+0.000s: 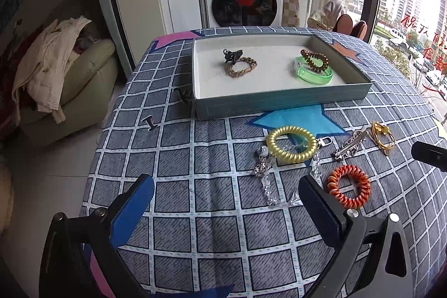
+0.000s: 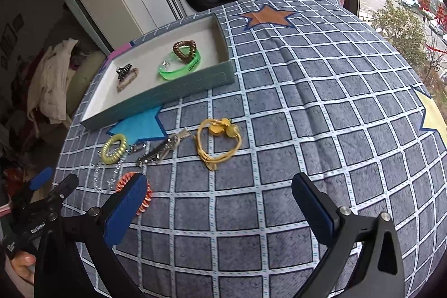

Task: Organize jewelry
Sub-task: 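Withdraw both open tools from the tray toward the remaining jewelry, then grasp the crystal bead chain with the left tool while the right tool grasps the yellow cord bracelet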

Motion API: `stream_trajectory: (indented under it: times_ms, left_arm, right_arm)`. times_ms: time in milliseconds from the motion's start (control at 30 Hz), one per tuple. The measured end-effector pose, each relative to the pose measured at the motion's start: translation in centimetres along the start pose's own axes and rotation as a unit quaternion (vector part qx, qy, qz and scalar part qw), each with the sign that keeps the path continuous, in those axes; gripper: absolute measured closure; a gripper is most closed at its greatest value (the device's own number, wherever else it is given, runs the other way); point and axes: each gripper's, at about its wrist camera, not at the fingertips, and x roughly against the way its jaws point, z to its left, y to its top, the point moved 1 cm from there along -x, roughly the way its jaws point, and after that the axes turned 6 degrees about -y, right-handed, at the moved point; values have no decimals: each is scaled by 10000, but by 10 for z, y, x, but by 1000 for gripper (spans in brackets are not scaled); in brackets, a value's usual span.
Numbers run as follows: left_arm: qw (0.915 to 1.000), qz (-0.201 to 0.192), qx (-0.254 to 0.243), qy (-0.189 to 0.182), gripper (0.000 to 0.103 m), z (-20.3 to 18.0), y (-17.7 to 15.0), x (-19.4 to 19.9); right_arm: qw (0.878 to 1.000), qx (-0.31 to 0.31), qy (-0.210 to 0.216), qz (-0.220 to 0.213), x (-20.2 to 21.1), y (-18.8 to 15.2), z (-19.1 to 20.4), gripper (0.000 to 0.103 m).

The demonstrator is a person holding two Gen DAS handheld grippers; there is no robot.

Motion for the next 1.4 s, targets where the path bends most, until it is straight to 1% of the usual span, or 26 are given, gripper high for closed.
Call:
stream_trajectory:
  times_ms: [267,633,767,900,933,1100,1233,1300,1367,1400]
  left_arm:
    - [9998,139,84,79,0,7,-10,4]
    - [9995,276,183,-9,0,11,-14,4]
    - [9993,306,186,-134,0,8,-12,2]
    - [9994,301,131,-142,0,4,-6,-4]
    - [9993,310,126,-152,0,4,-5,-6]
    - [9993,362,25,-85,0,-1,-1,-18]
    - [9986,504,121,-77,0,0,-1,-28]
    - [9983,559,114,-76,3,0,-2,-31]
    - [9985,525,106,-87,4,-1,-2,-31]
    - [9986,503,75,-110,7,-3,-2,-30]
  right_arm:
    - [9999,-23,-156,-12,-1,-3,-10,0]
    - [9998,2,-200,-44,-4,-3,-12,1]
    - [9996,45,-259,-51,-8,-1,-9,9]
    - [9995,9,-310,-29,-15,4,-9,24]
    - [9995,5,-330,-20,-17,5,-9,26]
    - [9991,-2,-417,-16,-25,10,-9,35]
    - [9986,70,-516,-33,-31,15,-6,41]
    - [9984,148,-548,-10,-36,18,-2,44]
    - [9979,264,-586,18,-41,19,2,47]
    - [9971,374,-664,-26,-43,20,6,47]
